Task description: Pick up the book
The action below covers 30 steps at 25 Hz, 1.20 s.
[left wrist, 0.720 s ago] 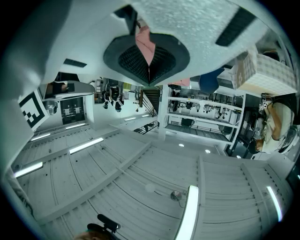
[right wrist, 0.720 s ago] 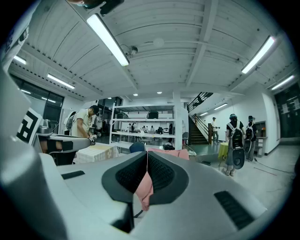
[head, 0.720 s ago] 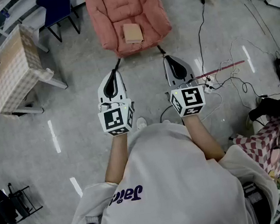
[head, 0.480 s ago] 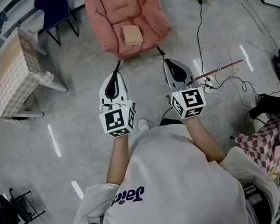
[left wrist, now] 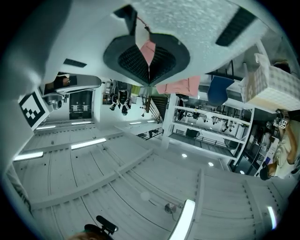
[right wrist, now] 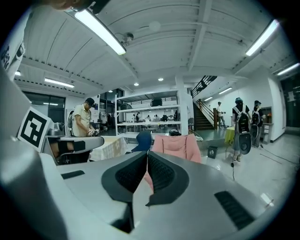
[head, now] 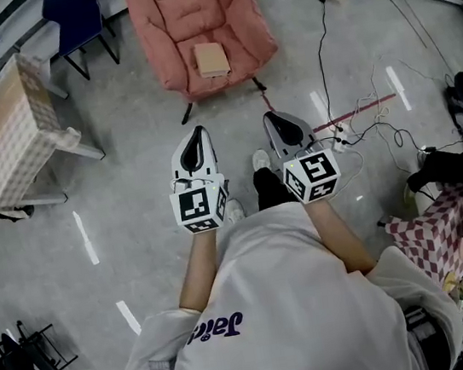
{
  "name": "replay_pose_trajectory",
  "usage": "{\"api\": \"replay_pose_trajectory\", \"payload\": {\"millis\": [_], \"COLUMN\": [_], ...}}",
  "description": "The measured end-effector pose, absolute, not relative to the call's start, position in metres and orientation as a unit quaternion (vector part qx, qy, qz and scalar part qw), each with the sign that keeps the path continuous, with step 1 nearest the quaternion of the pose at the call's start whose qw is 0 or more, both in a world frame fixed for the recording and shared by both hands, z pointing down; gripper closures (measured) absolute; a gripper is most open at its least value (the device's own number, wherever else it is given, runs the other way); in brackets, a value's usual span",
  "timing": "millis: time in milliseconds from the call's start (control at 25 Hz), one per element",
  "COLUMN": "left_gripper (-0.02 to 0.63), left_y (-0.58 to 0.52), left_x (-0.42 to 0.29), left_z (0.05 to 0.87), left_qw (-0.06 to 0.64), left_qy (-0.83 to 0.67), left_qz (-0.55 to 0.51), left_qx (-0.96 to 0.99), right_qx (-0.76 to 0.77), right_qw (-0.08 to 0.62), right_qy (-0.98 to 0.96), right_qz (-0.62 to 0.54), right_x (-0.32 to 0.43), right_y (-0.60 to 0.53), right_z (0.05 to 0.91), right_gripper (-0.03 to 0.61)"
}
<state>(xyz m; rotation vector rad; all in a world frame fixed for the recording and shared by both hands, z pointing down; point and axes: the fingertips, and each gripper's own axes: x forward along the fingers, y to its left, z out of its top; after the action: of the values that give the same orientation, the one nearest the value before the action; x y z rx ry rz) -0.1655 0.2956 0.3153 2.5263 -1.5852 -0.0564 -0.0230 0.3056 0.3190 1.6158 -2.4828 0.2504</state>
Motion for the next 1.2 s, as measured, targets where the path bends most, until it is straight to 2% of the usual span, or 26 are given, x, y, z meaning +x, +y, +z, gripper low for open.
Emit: {"api": "replay_pose_trajectory", "payload": {"millis": [400,880,1200], "left_gripper": [0.597,0.597,0.597], "left_y": [0.17,0.038,-0.009], "left_x": [-0.147,-0.07,-0.056], "left_z": [0.316,0.333,0.394], "left_qw": [0.087,0.099,0.163], "left_qy": [-0.545,-0.571,-0.557], "left_qz": [0.003,0.025,0.088], "left_qx": [0.834,0.814,0.809], "right_qx": [0.492,0.435,0.401], "right_qw": [0.081,0.099,0.153], "right_qy": [-0.86,-0.885,-0.88], "right_qz": [0.107,0.131,0.204], "right_x": [-0.015,0.051,0.063], "right_y": [0.167,0.025,-0.017], "right_z": [0.328,0.349,0.42], "right_gripper": [0.561,0.561,0.56]}}
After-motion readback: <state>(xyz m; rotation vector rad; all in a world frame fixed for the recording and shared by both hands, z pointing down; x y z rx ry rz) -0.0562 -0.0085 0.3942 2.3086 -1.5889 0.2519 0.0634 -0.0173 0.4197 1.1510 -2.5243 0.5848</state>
